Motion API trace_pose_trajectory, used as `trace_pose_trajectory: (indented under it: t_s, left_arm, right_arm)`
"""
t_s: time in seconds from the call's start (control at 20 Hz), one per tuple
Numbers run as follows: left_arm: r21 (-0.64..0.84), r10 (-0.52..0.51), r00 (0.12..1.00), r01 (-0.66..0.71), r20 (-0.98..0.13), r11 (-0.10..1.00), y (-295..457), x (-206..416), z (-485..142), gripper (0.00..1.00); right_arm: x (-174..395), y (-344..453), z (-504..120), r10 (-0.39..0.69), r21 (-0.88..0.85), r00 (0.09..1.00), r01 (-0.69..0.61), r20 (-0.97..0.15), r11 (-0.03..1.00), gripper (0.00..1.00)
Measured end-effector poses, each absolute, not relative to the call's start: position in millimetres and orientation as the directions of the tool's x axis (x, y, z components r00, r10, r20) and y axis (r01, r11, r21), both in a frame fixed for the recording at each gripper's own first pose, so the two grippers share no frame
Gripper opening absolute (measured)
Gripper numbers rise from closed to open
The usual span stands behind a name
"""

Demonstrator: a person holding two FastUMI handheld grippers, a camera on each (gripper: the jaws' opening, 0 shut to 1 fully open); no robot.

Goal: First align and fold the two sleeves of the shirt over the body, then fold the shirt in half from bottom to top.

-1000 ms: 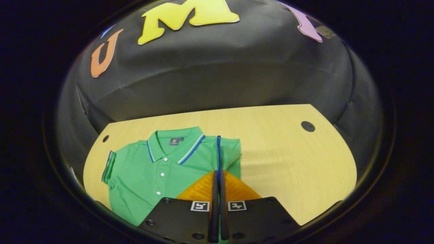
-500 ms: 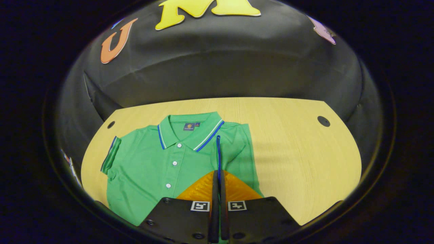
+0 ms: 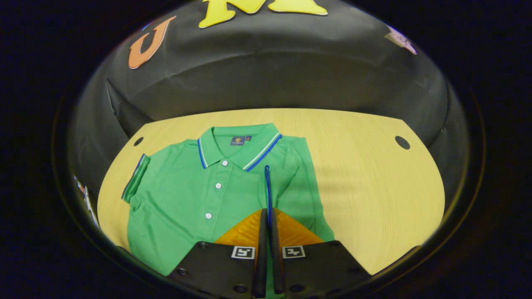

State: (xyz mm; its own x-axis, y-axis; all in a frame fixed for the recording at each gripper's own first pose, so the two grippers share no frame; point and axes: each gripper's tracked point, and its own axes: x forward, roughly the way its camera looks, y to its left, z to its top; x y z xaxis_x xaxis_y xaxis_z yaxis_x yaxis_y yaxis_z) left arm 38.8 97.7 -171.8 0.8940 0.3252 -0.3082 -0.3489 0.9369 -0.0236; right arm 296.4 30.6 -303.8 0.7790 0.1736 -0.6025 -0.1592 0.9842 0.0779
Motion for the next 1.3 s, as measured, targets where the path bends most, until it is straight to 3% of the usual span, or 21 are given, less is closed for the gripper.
trace_pose_trajectory:
  t_s: [0.05, 0.1, 0.35, 0.45, 0.55, 0.7, 0.95, 1.3]
  left_arm:
    - [-0.03, 0.317, 0.894, -0.343, -0.318, 0.939, 99, 44, -177, 0.99]
    - [-0.032, 0.306, 0.896, -0.333, -0.323, 0.942, 98, 49, -179, 0.99]
    - [-0.034, 0.242, 0.91, -0.269, -0.337, 0.963, 87, 80, -187, 0.99]
    - [-0.046, 0.212, 0.916, -0.241, -0.341, 0.969, 82, 97, -193, 0.99]
    - [-0.038, 0.201, 0.912, -0.229, -0.357, 0.973, 83, 117, -203, 0.99]
    - [-0.045, 0.191, 0.914, -0.221, -0.358, 0.974, 92, 150, -213, 0.99]
    - [-0.074, 0.178, 0.903, -0.223, -0.39, 0.972, 112, 190, -240, 0.99]
    - [-0.085, 0.138, 0.866, -0.202, -0.481, 0.976, 118, 225, -293, 0.98]
  right_arm:
    - [293, 30, -303, 0.176, 0.079, 0.775, -0.161, -0.607, 0.984, 0.07]
    - [292, 33, -301, 0.194, 0.091, 0.771, -0.175, -0.607, 0.98, 0.13]
    - [272, 36, -275, 0.227, 0.083, 0.787, -0.22, -0.574, 0.972, 0.79]
    - [262, 32, -257, 0.219, 0.067, 0.808, -0.218, -0.547, 0.974, 0.89]
    - [248, 30, -240, 0.223, 0.065, 0.82, -0.223, -0.526, 0.973, 0.87]
    - [221, 22, -221, 0.213, 0.049, 0.833, -0.219, -0.51, 0.975, 0.96]
    - [179, 12, -186, 0.176, 0.03, 0.861, -0.184, -0.477, 0.982, 0.96]
    - [127, 41, -145, 0.207, 0.053, 0.871, -0.206, -0.445, 0.977, 0.96]
